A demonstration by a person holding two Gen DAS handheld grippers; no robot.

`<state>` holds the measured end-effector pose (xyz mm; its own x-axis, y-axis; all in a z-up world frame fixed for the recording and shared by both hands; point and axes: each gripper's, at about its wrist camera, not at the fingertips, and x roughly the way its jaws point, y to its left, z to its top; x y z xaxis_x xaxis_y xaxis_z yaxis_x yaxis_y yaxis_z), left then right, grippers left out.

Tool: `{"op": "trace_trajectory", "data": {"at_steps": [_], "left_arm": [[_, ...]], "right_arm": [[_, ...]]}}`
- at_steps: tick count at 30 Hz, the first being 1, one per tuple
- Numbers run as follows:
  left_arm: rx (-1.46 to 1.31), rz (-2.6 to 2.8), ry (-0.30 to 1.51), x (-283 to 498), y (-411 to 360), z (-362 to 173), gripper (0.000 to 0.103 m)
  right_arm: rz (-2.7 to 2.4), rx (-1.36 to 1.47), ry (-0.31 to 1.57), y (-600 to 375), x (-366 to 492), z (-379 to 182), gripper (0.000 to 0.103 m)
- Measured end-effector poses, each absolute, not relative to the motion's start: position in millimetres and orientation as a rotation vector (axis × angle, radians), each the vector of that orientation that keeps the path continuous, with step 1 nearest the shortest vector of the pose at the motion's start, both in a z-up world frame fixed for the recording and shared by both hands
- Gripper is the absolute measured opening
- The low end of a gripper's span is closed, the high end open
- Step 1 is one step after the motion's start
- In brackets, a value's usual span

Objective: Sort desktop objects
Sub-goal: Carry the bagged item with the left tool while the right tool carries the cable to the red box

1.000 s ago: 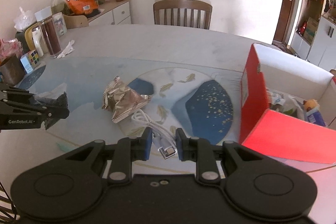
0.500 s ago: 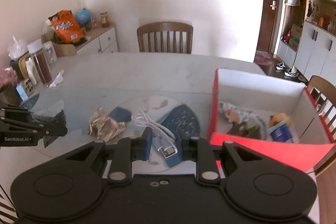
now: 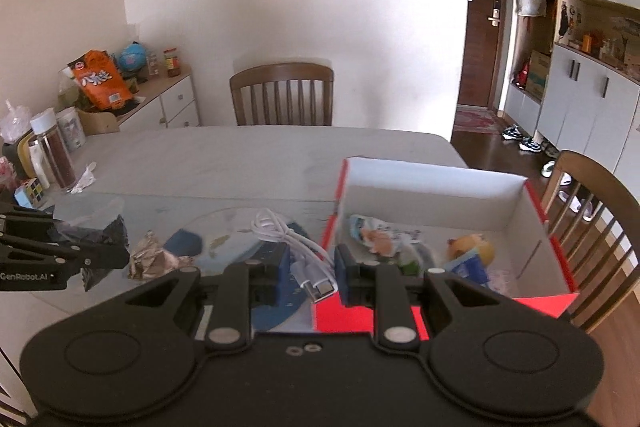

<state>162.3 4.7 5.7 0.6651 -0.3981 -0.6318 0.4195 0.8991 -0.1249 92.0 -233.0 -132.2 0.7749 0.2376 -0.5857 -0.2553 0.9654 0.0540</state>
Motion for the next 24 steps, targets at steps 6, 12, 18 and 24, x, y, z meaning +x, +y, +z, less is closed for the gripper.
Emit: {"op": "trace_trajectory", "data": {"at_steps": [6, 12, 18, 24], "left_arm": [[0.040, -0.485, 0.699, 169, -26, 10, 0.026], [0.044, -0.495, 0.702, 177, -55, 8, 0.026], [0.042, -0.510, 0.699, 187, -85, 7, 0.026], [0.063, -0.540, 0.696, 195, -119, 8, 0.026]], "right_arm": [[0.251, -0.035, 0.626, -261, 99, -128, 0.023], [0.244, -0.035, 0.623, -286, 111, -129, 0.023], [0.233, -0.036, 0.628, -312, 121, -132, 0.023], [0.221, -0.032, 0.637, -336, 128, -137, 0.023]]}}
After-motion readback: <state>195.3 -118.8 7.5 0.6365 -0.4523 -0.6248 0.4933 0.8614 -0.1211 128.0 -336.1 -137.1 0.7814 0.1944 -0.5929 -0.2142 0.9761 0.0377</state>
